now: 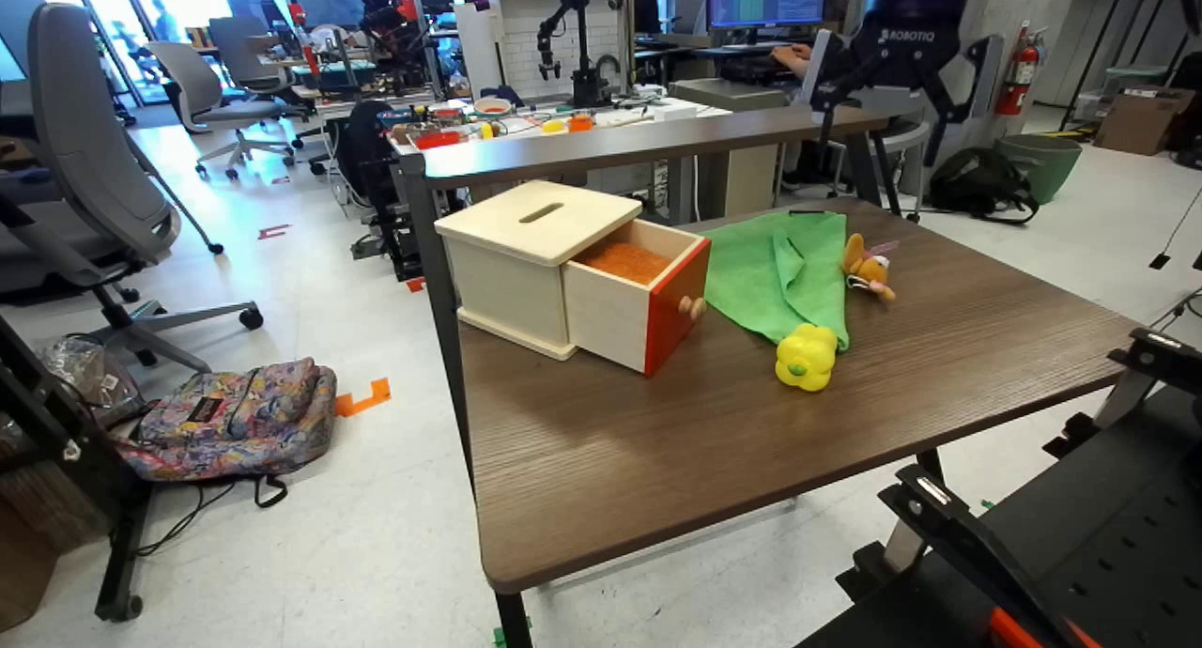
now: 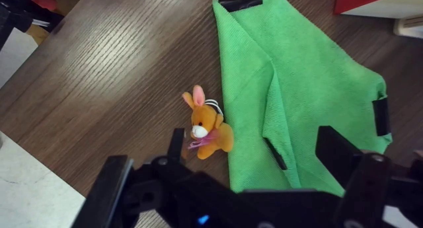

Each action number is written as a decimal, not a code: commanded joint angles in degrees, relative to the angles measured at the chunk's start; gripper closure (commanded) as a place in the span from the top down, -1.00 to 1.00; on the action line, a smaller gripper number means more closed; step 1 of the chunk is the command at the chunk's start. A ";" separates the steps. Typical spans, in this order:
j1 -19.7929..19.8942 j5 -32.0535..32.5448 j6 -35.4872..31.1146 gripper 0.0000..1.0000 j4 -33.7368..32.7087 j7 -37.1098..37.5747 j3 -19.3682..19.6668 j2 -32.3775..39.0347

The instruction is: Put the brown doll beside the yellow pepper

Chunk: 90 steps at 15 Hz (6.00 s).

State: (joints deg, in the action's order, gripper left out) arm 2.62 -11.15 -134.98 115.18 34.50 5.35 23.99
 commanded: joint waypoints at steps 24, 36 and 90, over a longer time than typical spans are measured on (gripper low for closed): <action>0.46 -3.31 -15.30 -1.00 -4.47 -1.41 1.54 12.65; 0.95 -7.60 -15.68 0.57 2.85 -8.20 0.23 7.22; -15.33 21.44 -8.50 -0.97 19.05 9.92 -6.92 -13.57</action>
State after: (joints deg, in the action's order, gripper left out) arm -11.44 6.53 -145.88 136.59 41.90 -0.39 9.09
